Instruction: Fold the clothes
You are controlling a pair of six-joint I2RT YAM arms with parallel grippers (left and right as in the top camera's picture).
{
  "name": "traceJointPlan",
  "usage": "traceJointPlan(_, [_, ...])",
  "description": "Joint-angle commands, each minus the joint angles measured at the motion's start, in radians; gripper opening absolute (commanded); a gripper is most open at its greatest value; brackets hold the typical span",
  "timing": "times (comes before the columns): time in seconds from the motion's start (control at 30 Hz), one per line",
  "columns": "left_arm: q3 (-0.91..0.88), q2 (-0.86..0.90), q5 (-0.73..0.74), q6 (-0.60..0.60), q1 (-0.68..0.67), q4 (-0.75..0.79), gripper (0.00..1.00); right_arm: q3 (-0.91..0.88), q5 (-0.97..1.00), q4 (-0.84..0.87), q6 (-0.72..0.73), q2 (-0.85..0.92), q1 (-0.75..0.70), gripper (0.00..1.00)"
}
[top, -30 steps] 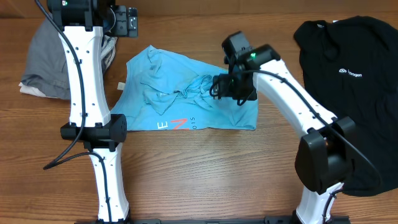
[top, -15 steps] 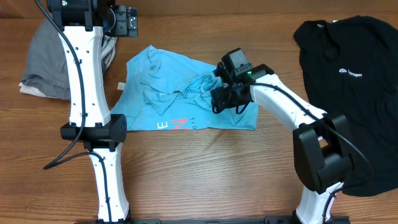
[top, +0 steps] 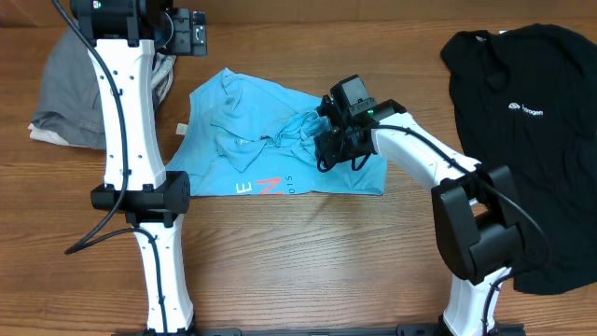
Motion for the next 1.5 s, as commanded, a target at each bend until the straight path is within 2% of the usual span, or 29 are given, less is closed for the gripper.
traceJointPlan(0.0, [-0.005, -0.019, -0.009, 0.019, -0.005, -0.002, 1.0, -0.006, 0.047, 0.013, -0.013, 0.026, -0.004, 0.61])
traceJointPlan(0.33, [-0.005, -0.019, -0.009, 0.019, -0.005, -0.002, 1.0, -0.006, 0.044, 0.051, -0.012, 0.027, -0.07, 0.63])
traceJointPlan(0.5, [-0.005, -0.019, -0.009, 0.019, -0.005, -0.002, 1.0, -0.006, -0.018, 0.047, -0.013, 0.027, -0.076, 0.6])
traceJointPlan(0.67, [-0.005, -0.019, -0.009, 0.019, -0.005, -0.002, 1.0, -0.006, -0.115, 0.038, -0.013, 0.027, -0.072, 0.47])
traceJointPlan(0.9, [-0.005, -0.019, -0.009, 0.019, -0.005, -0.002, 1.0, -0.005, -0.144, -0.014, -0.013, 0.027, -0.072, 0.06])
traceJointPlan(0.93, [-0.005, -0.019, -0.009, 0.019, -0.005, -0.002, 1.0, -0.005, -0.144, -0.023, -0.013, 0.027, -0.072, 0.04])
traceJointPlan(1.27, [-0.005, -0.019, -0.009, 0.019, -0.005, -0.002, 1.0, 0.081, -0.212, -0.127, -0.013, -0.016, -0.067, 0.04])
traceJointPlan(1.47, [-0.005, -0.019, -0.005, 0.019, -0.005, -0.002, 1.0, 0.11, -0.272, -0.208, -0.032, -0.047, 0.017, 0.04])
